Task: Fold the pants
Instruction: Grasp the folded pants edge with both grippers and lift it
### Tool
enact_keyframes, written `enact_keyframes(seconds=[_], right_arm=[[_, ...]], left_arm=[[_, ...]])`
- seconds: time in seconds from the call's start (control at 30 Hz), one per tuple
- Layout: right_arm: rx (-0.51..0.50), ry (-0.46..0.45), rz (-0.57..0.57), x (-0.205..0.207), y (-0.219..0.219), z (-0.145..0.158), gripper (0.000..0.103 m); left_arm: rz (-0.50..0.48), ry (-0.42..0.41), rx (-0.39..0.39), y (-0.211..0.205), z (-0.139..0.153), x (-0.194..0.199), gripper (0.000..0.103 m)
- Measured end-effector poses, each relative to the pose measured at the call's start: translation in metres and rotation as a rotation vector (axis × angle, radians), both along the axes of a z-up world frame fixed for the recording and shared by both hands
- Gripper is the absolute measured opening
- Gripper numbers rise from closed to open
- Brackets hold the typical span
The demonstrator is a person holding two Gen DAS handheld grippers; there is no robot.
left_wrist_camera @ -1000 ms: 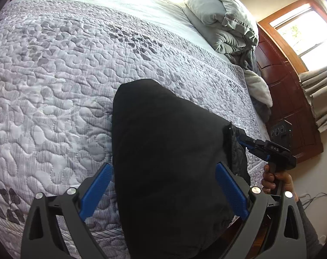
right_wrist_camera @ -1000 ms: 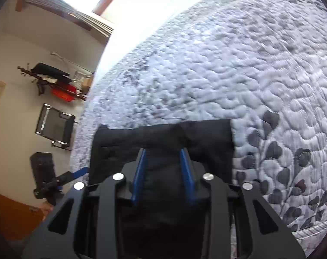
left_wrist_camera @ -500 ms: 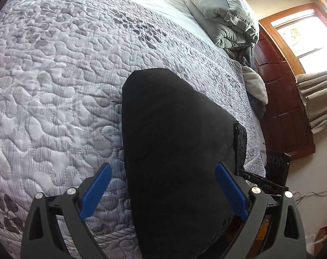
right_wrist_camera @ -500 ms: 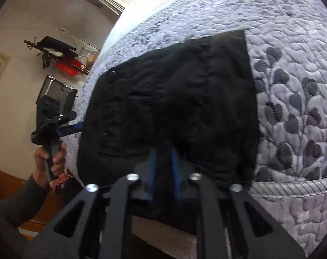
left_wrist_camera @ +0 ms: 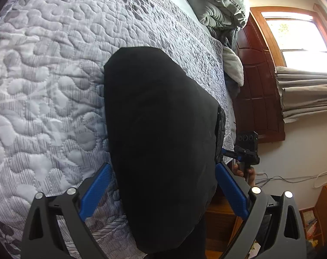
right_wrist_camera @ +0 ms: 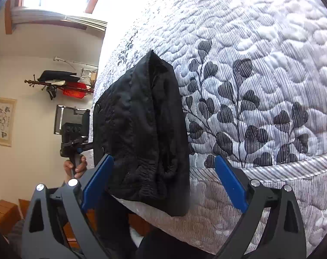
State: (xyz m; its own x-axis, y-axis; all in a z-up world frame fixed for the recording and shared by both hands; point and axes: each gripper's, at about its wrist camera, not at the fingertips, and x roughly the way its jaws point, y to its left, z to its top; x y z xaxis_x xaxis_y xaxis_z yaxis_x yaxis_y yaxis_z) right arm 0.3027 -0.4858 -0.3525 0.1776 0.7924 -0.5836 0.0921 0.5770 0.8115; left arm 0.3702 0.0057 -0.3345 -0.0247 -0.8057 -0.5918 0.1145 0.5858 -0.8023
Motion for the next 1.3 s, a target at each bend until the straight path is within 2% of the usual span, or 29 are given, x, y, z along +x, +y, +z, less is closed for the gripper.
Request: enact_keyframes(seconds=[0.07, 0.27, 0.4, 0.5, 0.6, 0.67, 0.7, 0.83, 0.97, 1.1, 1.13, 1.17, 1.23, 1.27, 1.3], right_arm=[[0.038, 0.011, 0.017, 0.003, 0.001, -0.008, 0.095], [0.062, 0.041, 0.081, 0.012, 0.024, -0.027, 0.095], [0.096, 0.031, 0.090, 0.024, 0.037, -0.027, 0.097], [0.082, 0.034, 0.107, 0.029, 0.045, -0.027, 0.101], [0.088, 0.047, 0.121, 0.033, 0.050, -0.026, 0.101], [0.120, 0.047, 0.154, 0.034, 0.056, -0.023, 0.101], [0.105, 0.048, 0.164, 0.038, 0.060, -0.023, 0.101], [0.113, 0.059, 0.152, 0.041, 0.063, -0.028, 0.101], [0.130, 0.061, 0.163, 0.042, 0.070, -0.029, 0.101], [0.140, 0.062, 0.156, 0.050, 0.080, -0.026, 0.101], [0.129, 0.052, 0.164, 0.050, 0.082, -0.024, 0.098], [0.108, 0.041, 0.174, 0.050, 0.085, -0.023, 0.085], [0.111, 0.039, 0.163, 0.047, 0.085, -0.021, 0.068], [0.115, 0.031, 0.159, 0.046, 0.084, -0.019, 0.060], [0.117, 0.022, 0.157, 0.045, 0.082, -0.017, 0.056]], left_arm=[[-0.013, 0.017, -0.019, -0.003, -0.006, 0.001, 0.097], [-0.002, 0.059, -0.078, -0.008, -0.026, 0.005, 0.097], [-0.016, 0.064, -0.069, -0.017, -0.032, 0.007, 0.098], [-0.037, 0.066, -0.064, -0.027, -0.031, 0.007, 0.099], [-0.064, 0.066, -0.043, -0.036, -0.031, 0.006, 0.099], [-0.077, 0.067, -0.058, -0.037, -0.028, 0.005, 0.099], [-0.080, 0.067, -0.064, -0.036, -0.027, 0.004, 0.099], [-0.073, 0.083, -0.061, -0.035, -0.036, 0.004, 0.099], [-0.114, 0.074, -0.029, -0.050, -0.034, 0.004, 0.099], [-0.095, 0.078, -0.039, -0.052, -0.038, 0.004, 0.098], [-0.089, 0.072, -0.036, -0.052, -0.038, 0.003, 0.097], [-0.086, 0.064, -0.021, -0.052, -0.037, 0.002, 0.092], [-0.070, 0.075, 0.006, -0.048, -0.037, 0.000, 0.076], [-0.062, 0.081, 0.000, -0.046, -0.035, -0.001, 0.064], [-0.056, 0.080, 0.001, -0.046, -0.033, -0.002, 0.056]])
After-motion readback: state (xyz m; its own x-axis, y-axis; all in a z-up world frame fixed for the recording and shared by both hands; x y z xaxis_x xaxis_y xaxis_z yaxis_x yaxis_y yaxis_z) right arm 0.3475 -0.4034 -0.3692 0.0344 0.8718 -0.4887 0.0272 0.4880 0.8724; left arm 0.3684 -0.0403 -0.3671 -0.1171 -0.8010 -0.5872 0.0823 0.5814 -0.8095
